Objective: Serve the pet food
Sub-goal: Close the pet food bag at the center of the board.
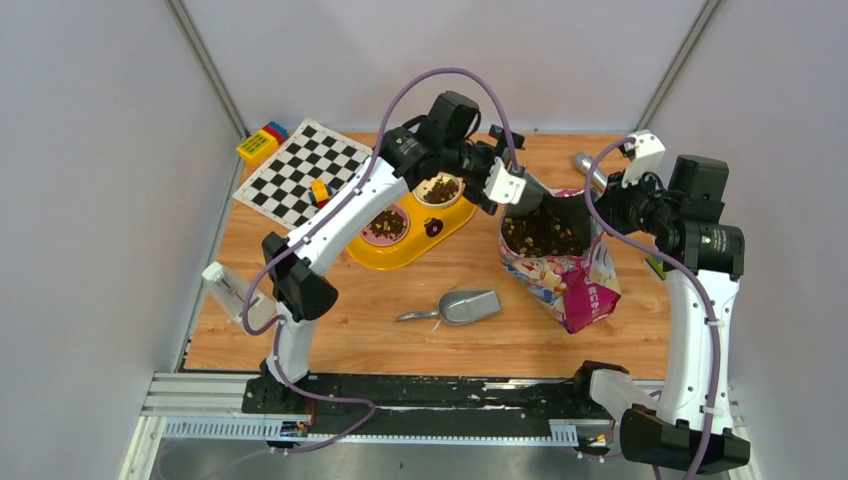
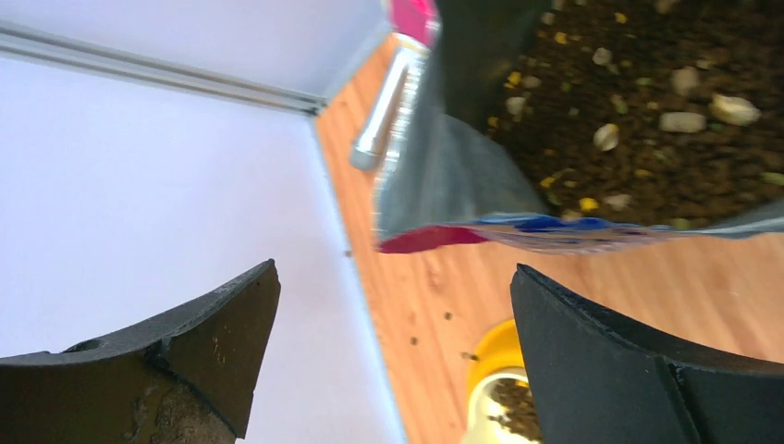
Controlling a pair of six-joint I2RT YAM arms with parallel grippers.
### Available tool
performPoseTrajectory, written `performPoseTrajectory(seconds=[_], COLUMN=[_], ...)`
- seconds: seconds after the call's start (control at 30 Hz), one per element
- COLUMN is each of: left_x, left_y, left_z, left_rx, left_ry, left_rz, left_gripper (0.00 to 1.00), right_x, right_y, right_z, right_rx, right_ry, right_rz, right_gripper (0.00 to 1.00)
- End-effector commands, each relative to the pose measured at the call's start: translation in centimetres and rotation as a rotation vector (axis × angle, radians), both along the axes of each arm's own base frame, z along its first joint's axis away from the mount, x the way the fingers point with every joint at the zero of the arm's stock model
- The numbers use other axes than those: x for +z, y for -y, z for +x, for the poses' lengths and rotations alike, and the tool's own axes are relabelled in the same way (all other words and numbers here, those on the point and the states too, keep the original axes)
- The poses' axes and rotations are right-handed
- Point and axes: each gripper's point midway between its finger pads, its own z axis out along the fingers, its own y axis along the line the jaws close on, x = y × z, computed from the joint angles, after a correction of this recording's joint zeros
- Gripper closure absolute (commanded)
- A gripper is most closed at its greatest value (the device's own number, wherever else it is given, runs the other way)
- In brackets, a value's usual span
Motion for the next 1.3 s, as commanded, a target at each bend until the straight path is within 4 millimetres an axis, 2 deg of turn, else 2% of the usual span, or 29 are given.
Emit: performPoseTrajectory(seconds=[0.0, 0.17, 0.3, 0.5, 0.7, 0.9, 0.93, 1.0, 1.1, 1.17, 1.27], left_x=[3.5, 2.7, 0.6, -2.0, -1.8, -1.7, -1.7, -1.4, -1.2, -1.2, -0.6], left_y=[1.6, 2.4, 2.2, 1.9, 2.8, 3.4, 3.5, 3.8, 4.1, 4.4, 4.8], left_z=[0.5, 0.8, 0.0, -0.5, -0.2, 0.0, 0.1, 0.3, 0.8, 1.1, 1.8], left_rx=[-0.057, -0.096, -0.172, -0.241, -0.259, -0.259, -0.257, -0.239, -0.217, -0.201, -0.164], left_ry=[0.062, 0.081, 0.085, 0.090, 0.095, 0.094, 0.092, 0.078, 0.084, 0.087, 0.094], left_rz=[-0.119, -0.111, -0.044, 0.031, 0.003, -0.014, -0.017, -0.034, -0.044, -0.046, -0.070], left_gripper=[0.00, 0.00, 0.01, 0.15, 0.32, 0.38, 0.48, 0.59, 0.62, 0.69, 0.86], right_x=[2.7, 1.7, 1.1, 1.0, 0.4, -0.6, -0.7, -0.9, -1.0, -1.0, -0.7], right_y=[-1.0, -2.0, -2.0, -2.1, -2.6, -2.8, -2.8, -2.8, -2.9, -3.0, -3.0], right_z=[0.1, -0.3, -0.2, -0.1, -0.6, -0.7, -0.7, -0.8, -1.1, -1.3, -1.6], right_rx=[0.069, 0.112, 0.115, 0.118, 0.131, 0.146, 0.146, 0.150, 0.159, 0.164, 0.169], right_ry=[0.128, 0.093, 0.078, 0.078, 0.062, 0.035, 0.033, 0.030, 0.024, 0.024, 0.036], right_rz=[0.000, 0.046, 0.047, 0.049, 0.058, 0.052, 0.048, 0.045, 0.043, 0.042, 0.031], right_gripper=[1.00, 1.00, 1.00, 1.00, 1.00, 1.00, 1.00, 1.00, 1.00, 1.00, 1.00])
